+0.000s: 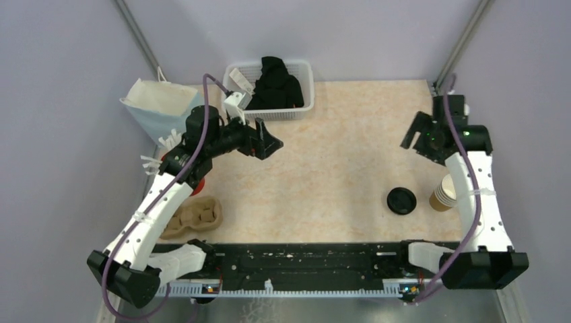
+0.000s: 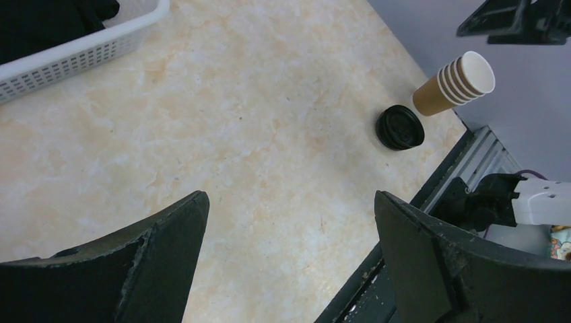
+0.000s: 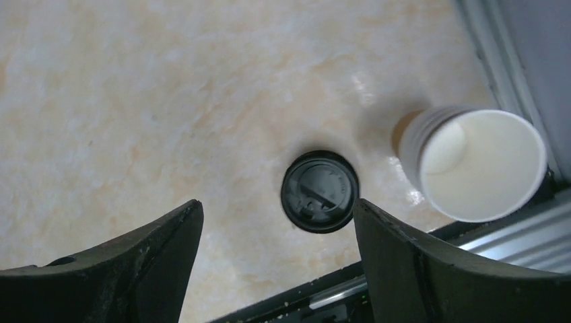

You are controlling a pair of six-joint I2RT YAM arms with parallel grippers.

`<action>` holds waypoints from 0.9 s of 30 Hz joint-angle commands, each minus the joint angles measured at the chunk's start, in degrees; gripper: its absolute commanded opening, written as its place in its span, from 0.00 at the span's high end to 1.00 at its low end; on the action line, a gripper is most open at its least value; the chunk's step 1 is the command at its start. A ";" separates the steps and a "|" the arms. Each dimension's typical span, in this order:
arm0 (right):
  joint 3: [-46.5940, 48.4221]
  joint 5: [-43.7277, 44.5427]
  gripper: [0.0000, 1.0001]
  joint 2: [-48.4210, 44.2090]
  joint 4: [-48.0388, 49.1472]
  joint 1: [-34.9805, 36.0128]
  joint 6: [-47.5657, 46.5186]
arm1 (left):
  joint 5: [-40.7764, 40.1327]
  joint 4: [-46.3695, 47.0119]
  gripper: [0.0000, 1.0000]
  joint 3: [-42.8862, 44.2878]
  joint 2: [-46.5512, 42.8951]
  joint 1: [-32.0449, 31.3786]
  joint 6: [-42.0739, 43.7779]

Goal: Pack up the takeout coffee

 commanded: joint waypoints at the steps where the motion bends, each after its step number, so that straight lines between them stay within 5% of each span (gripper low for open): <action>1: -0.62 -3.40 0.22 -0.11 0.39 -17.89 -0.84 | 0.15 1.95 0.01 -1.78 1.38 -0.56 2.35; 6: -3.16 -6.01 0.31 2.91 2.01 -28.62 -4.02 | -5.94 -1.45 0.01 0.74 3.86 -7.05 9.85; 27: -11.05 -4.18 0.64 7.75 8.30 -31.38 -6.82 | -2.28 0.76 0.01 -2.76 4.84 -10.63 11.15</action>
